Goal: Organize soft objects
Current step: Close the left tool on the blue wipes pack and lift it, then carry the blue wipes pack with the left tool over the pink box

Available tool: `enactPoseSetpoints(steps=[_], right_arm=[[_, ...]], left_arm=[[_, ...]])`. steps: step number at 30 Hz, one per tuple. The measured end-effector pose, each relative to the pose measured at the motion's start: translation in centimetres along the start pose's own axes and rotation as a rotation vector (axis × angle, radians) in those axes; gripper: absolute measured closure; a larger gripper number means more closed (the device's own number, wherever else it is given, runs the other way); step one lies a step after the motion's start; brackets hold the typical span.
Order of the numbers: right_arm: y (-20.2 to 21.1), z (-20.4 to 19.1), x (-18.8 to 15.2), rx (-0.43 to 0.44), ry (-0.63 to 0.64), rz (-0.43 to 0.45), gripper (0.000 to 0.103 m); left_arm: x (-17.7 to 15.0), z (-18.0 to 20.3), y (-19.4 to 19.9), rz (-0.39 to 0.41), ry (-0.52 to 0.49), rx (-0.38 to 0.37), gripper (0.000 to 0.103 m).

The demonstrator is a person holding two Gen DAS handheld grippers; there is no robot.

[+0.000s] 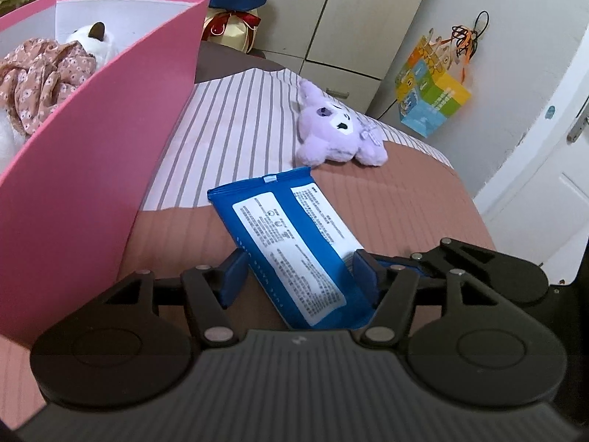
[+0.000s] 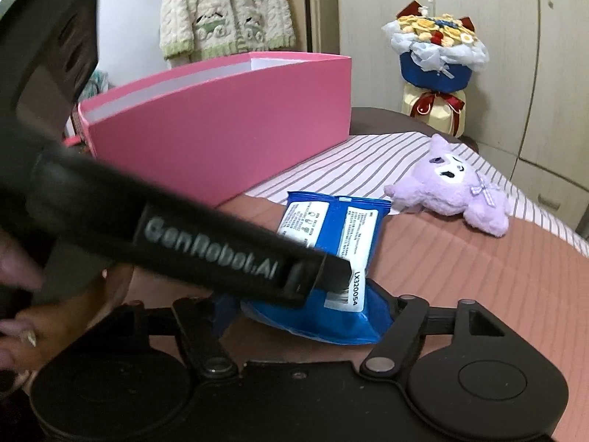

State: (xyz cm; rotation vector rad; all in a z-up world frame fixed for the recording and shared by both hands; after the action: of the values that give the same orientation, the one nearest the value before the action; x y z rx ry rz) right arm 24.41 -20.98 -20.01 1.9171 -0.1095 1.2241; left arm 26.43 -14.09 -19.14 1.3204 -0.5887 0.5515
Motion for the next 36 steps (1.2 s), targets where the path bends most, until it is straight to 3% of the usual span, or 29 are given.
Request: enactPoseSetpoints(steps=[6,10,14,23,36], right_arm=[[-0.2,0.1,-0.2,0.013,0.008,0.017,0.022],[0.0,-0.3,-0.3,-0.022,0.002,0.035,0.033],[0.3,-0.7,-0.3,-0.057,-0.019,0.067,0.040],[1.9,-2.7,-0.7,-0.072,-0.091,0.125,0.040],[4.1,-5.7,-1.2,-0.092,-0.149,0.126,0.040]], left_arm=[[-0.4,0.1,0.1,-0.005,-0.033,0.009,0.045],[-0.6,0.1,0.5,-0.010,-0.014,-0.018,0.052],[-1.3,0.8,1.5,0.025,-0.058,-0.034,0.055],[-2.3,1.0,4.2,0.052,-0.128,-0.069,0.055],[-4.1,0.7,8.4,-0.008,-0.193,-0.119,0.054]])
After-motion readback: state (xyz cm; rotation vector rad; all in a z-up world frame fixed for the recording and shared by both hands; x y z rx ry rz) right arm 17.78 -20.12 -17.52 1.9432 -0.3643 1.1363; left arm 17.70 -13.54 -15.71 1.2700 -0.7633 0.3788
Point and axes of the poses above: each gripper's, at about its wrist camera, not at the fingertips, and y roughly against the way its jaws point, z to its right, x to its top, the point moved 9 cm from there along -y, roughly the way its jaws point, and after that the axes turned 14 degrees about x, right-handed, at the moved point
